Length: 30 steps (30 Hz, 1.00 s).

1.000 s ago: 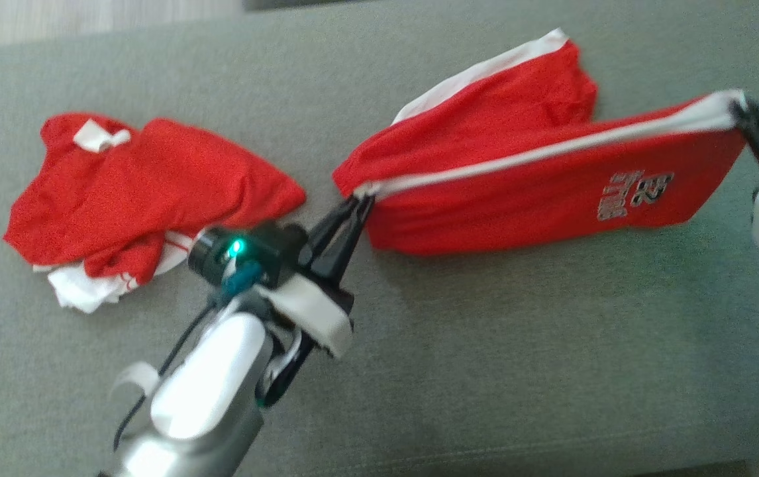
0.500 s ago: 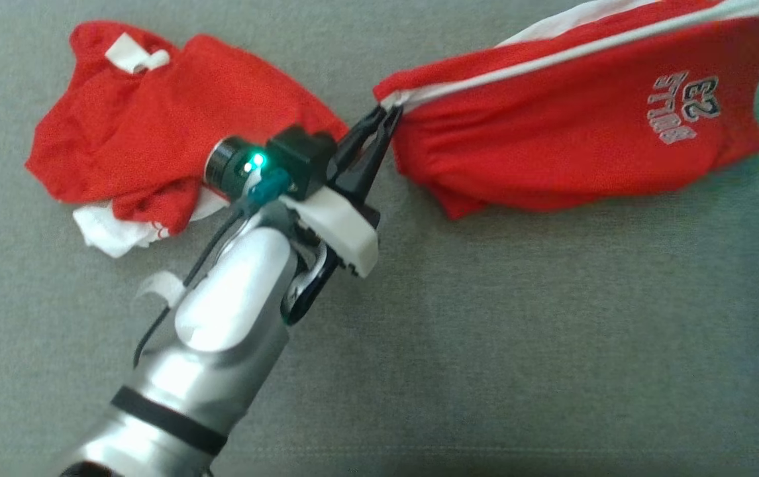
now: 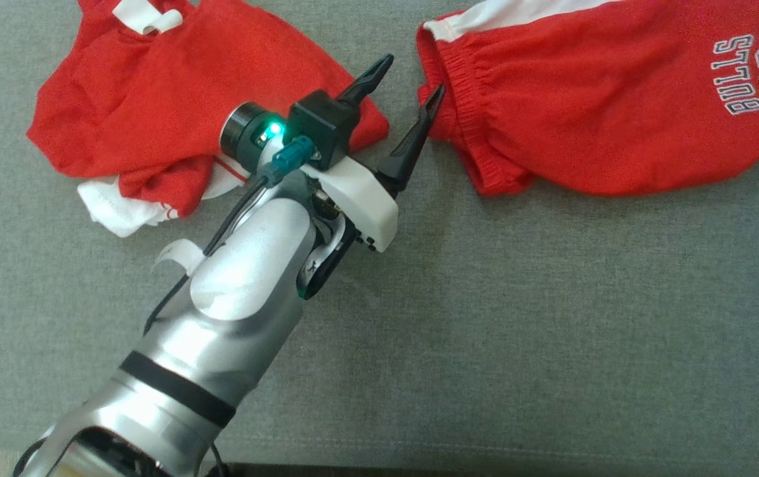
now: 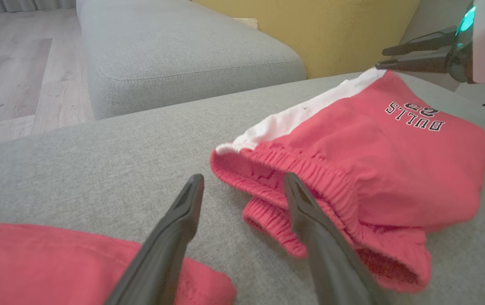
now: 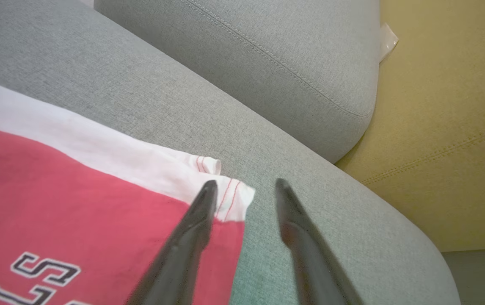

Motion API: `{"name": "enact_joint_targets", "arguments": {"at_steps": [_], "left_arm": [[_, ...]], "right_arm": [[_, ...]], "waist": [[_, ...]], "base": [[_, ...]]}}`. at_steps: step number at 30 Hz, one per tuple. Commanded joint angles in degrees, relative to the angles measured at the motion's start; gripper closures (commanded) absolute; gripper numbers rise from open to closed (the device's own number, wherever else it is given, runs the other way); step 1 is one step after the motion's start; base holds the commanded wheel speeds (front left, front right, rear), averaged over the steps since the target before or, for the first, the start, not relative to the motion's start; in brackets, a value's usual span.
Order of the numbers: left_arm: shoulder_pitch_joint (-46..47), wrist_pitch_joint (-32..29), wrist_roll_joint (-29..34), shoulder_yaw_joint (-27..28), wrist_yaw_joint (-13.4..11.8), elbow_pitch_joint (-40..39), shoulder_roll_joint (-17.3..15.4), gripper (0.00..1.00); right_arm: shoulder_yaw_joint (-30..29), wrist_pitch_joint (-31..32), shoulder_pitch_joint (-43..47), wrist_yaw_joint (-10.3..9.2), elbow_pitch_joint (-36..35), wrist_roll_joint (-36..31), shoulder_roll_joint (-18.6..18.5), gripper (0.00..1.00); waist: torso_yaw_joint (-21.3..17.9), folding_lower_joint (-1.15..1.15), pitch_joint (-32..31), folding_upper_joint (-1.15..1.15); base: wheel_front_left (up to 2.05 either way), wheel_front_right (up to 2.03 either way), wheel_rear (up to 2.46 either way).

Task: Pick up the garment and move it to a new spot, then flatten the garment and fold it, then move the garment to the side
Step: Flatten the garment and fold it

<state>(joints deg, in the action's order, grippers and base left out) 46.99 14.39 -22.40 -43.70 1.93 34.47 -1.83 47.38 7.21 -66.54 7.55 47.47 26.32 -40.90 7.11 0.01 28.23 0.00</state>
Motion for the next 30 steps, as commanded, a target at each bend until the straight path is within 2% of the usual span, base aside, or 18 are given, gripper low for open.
{"name": "enact_joint_targets", "arguments": {"at_steps": [1, 8, 16, 22, 28, 30], "left_arm": [[2.0, 0.6, -0.5, 1.2, -0.6, -1.7, -1.1, 0.0], [0.4, 0.6, 0.1, 2.2, -1.7, -2.6, -1.1, 0.0], [-6.4, 0.6, 0.6, 10.5, -3.5, -8.3, -2.5, 0.0], [-13.9, 0.6, 1.7, 19.3, -4.3, -16.7, -3.1, 0.0], [-22.0, 0.6, 3.4, 26.6, -3.2, -22.5, -2.5, 0.0], [-23.3, 0.6, 3.9, 27.5, -2.9, -23.0, -2.3, 0.0]], "right_arm": [[0.5, -1.5, -0.7, -0.06, 0.3, 0.7, -0.3, 0.0], [0.2, -9.4, 0.0, -0.06, 4.0, 5.8, 2.6, 0.0], [-3.2, -19.8, 5.6, -0.06, 3.1, 12.6, 6.3, 0.0], [-10.1, -22.1, 13.2, -0.06, -2.4, 16.1, 9.3, 0.0], [-22.2, -22.2, 25.7, -0.06, -13.0, 11.3, 13.9, 0.0], [-24.1, -22.2, 28.1, -0.06, -14.5, 10.0, 15.1, 0.0]], "waist": [[-0.2, -0.01, -0.1, 0.0], [-1.8, -0.01, -2.9, 0.0], [-5.6, -0.01, -9.4, 0.0], [-8.8, -0.01, -13.9, 0.0], [-11.3, -0.01, -17.5, 0.0], [-11.7, -0.01, -18.2, 0.0]], "base": [[0.0, 0.0, 0.0], [0.0, 0.0, 0.0], [0.0, 0.0, 0.0], [0.0, 0.0, 0.0], [0.0, 0.0, 0.0], [0.0, 0.0, 0.0]]}}
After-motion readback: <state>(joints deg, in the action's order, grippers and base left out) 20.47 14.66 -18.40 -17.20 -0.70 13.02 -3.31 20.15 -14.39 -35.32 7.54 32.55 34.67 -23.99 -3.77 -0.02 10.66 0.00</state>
